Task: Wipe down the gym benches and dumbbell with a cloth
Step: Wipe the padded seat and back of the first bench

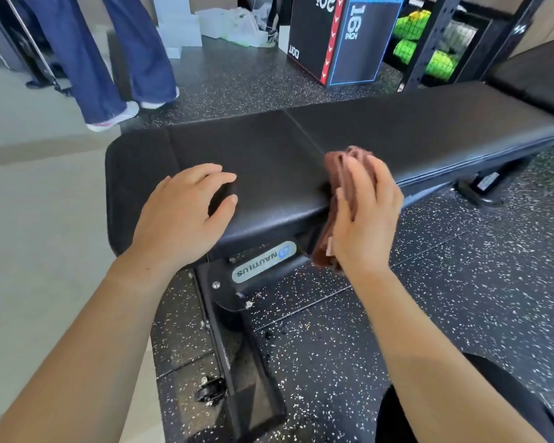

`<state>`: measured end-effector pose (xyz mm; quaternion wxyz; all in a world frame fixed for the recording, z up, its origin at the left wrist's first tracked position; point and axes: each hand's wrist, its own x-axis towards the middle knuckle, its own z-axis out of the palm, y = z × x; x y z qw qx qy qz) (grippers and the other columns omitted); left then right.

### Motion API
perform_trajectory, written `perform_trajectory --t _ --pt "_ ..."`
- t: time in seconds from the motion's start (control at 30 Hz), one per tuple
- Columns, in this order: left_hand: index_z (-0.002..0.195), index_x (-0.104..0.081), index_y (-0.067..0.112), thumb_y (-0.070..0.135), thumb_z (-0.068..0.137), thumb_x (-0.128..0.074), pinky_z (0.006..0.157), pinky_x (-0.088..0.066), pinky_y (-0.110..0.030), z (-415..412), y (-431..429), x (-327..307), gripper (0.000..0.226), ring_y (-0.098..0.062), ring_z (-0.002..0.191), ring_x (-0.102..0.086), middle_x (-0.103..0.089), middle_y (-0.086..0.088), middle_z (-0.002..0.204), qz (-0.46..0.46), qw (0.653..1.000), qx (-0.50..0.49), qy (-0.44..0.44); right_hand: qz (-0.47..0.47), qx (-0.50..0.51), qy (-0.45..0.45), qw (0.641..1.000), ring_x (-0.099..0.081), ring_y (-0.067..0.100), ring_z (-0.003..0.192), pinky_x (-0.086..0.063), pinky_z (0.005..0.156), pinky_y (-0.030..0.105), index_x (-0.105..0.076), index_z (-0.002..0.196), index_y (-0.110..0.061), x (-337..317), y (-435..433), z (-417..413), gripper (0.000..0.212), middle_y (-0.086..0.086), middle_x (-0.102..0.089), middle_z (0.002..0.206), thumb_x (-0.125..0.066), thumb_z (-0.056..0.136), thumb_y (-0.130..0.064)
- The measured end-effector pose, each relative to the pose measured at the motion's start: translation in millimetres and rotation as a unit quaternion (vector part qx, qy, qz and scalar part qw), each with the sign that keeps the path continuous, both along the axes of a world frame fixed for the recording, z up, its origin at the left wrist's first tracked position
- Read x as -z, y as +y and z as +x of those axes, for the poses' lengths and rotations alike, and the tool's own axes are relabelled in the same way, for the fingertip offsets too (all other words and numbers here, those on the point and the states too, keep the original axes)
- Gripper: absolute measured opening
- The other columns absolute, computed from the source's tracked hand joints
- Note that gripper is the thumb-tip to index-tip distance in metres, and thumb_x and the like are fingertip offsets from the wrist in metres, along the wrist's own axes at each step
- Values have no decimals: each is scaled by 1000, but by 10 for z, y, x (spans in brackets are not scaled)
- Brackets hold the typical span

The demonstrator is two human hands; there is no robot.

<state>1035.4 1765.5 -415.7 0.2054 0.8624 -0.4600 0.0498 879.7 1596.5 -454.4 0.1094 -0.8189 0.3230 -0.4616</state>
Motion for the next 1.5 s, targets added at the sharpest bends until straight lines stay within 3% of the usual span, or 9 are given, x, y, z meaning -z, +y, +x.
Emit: perform_trajectory --t 0.1,0.23,0.5,0.7,0.9,1.03,1.17,1.37,1.5 --pt "128 -52 28 39 93 -40 107 -33 -49 -13 -1 2 39 -19 127 -43 -46 7 140 -8 1000 -4 -2 24 16 -17 999 -39 30 127 -13 107 17 -51 131 -16 2 -61 -24 38 10 -40 143 -52 93 -11" --pt "128 -52 28 39 93 -40 108 -32 -49 -23 2 1 39 -19 127 -42 -47 6 140 -8 1000 -3 -5 11 -27 -20 999 -41 33 122 -13 105 9 -54 128 -14 -7 161 77 38 12 -42 140 -55 91 -7" --pt "135 -47 24 41 92 -45 110 -25 -36 245 -63 -52 46 -19 134 -32 -39 3 146 -1 1000 7 22 24 -149 111 982 -42 29 117 -34 104 34 -53 130 -23 -326 160 242 38 0 -44 139 -52 93 -15" --pt "139 -41 23 45 91 -46 113 -21 -37 611 -297 -94 53 -19 138 -27 -34 2 149 51 998 20 42 66 -193 230 952 -44 34 113 -33 99 32 -52 130 -26 -617 -170 665 37 1 -44 138 -51 93 -21" --pt "137 -44 20 43 91 -49 114 -22 -43 829 -386 -42 52 -18 136 -31 -37 2 147 19 999 19 42 60 -217 305 925 -44 34 120 -31 106 37 -46 135 -25 -727 -468 1240 40 4 -40 141 -47 95 -25" --pt "140 -39 21 44 92 -43 113 -20 -51 800 -368 7 54 -22 139 -27 -35 1 149 48 999 12 10 55 -209 321 922 -40 35 121 -34 104 40 -40 139 -26 -708 -436 1291 45 4 -32 147 -47 95 -32" --pt "139 -41 19 42 91 -46 112 -20 -51 740 -355 -112 54 -24 138 -29 -37 0 147 66 997 3 41 98 -208 347 909 -32 33 125 -36 102 47 -37 141 -27 -730 -308 1097 50 2 -24 152 -49 93 -37" --pt "136 -45 22 47 83 -41 111 -26 -49 780 -389 -217 58 -20 137 -32 -40 2 145 104 990 -9 94 166 -184 378 892 -20 28 132 -31 104 45 -34 140 -33 -803 -448 1462 47 -5 -18 153 -45 95 -38" --pt "137 -43 23 43 82 -40 112 -25 -49 819 -404 -270 58 -21 137 -32 -39 1 145 143 982 -7 124 183 -184 376 890 -27 30 128 -37 100 46 -38 139 -32 -868 -450 1538 45 -4 -23 152 -47 95 -32"
